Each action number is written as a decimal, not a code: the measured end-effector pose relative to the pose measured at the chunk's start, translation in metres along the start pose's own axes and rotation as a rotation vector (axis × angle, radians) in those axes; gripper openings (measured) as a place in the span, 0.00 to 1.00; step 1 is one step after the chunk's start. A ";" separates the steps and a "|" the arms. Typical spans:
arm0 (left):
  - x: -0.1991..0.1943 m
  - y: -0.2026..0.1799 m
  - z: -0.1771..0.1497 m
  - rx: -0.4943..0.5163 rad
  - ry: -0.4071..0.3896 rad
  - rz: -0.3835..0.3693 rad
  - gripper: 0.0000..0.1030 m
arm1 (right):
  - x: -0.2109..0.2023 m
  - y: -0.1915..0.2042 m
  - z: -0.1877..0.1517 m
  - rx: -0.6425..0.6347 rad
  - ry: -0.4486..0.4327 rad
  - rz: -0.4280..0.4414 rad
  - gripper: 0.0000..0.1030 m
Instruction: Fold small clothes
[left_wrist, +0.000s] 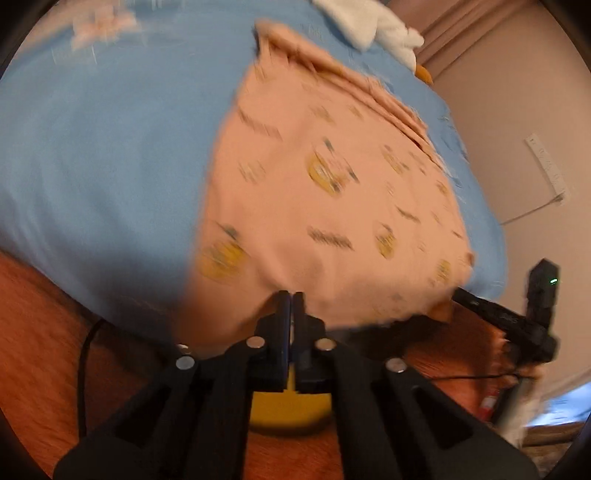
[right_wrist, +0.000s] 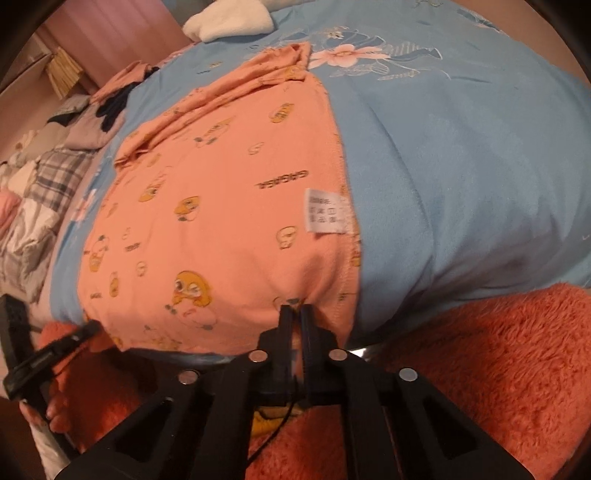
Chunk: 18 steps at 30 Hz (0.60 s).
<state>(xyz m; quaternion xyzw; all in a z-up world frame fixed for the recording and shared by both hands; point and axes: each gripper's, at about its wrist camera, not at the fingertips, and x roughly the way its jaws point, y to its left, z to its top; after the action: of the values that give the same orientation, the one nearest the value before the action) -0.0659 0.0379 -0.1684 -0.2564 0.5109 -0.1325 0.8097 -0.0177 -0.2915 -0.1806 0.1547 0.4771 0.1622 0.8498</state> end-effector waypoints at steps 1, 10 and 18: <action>-0.001 -0.003 -0.001 -0.002 -0.007 -0.013 0.00 | -0.003 0.001 0.000 0.002 -0.006 0.026 0.02; -0.051 -0.036 0.013 0.066 -0.197 -0.116 0.00 | -0.054 0.018 0.033 -0.039 -0.179 0.120 0.02; -0.053 -0.015 0.016 0.015 -0.198 -0.064 0.00 | -0.040 0.011 0.039 -0.002 -0.138 0.033 0.02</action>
<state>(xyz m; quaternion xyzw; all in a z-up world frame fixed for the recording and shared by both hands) -0.0742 0.0559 -0.1142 -0.2781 0.4188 -0.1360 0.8537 -0.0055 -0.3029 -0.1261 0.1726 0.4148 0.1657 0.8779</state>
